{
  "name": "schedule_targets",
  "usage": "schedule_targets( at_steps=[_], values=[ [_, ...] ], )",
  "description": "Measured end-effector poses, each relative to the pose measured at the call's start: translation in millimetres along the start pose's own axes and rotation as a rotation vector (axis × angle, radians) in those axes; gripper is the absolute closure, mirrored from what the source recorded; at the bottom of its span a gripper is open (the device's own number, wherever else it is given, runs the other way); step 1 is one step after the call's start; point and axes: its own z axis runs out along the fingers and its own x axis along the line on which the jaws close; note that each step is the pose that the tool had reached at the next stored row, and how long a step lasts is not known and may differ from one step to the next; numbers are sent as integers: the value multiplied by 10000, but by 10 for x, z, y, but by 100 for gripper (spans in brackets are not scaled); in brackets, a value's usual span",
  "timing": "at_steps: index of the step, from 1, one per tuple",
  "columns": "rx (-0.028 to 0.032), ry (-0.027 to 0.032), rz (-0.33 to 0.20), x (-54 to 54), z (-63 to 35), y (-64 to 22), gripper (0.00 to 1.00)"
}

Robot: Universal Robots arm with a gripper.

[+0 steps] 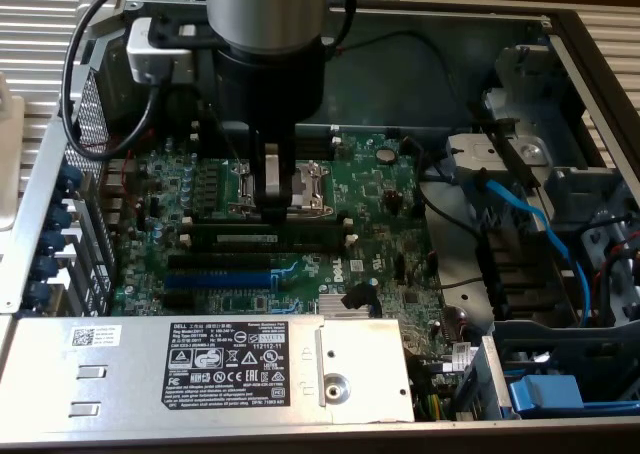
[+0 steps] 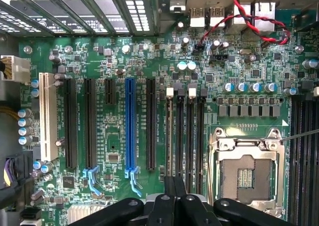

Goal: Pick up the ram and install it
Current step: 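Press down the ram until it locks into place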

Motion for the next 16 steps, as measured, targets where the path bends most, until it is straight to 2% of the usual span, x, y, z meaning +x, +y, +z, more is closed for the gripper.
schedule_targets(
  at_steps=[2,4,7,12,16],
  values=[
    [-35,-5,-103,-1,6,0,90],
    [-126,-6,-180,-1,10,-24,90],
    [-211,-9,-232,-2,15,-87,90],
    [-333,-9,-273,-3,16,-92,90],
    [-370,-10,-294,-3,31,-95,90]
  ],
)
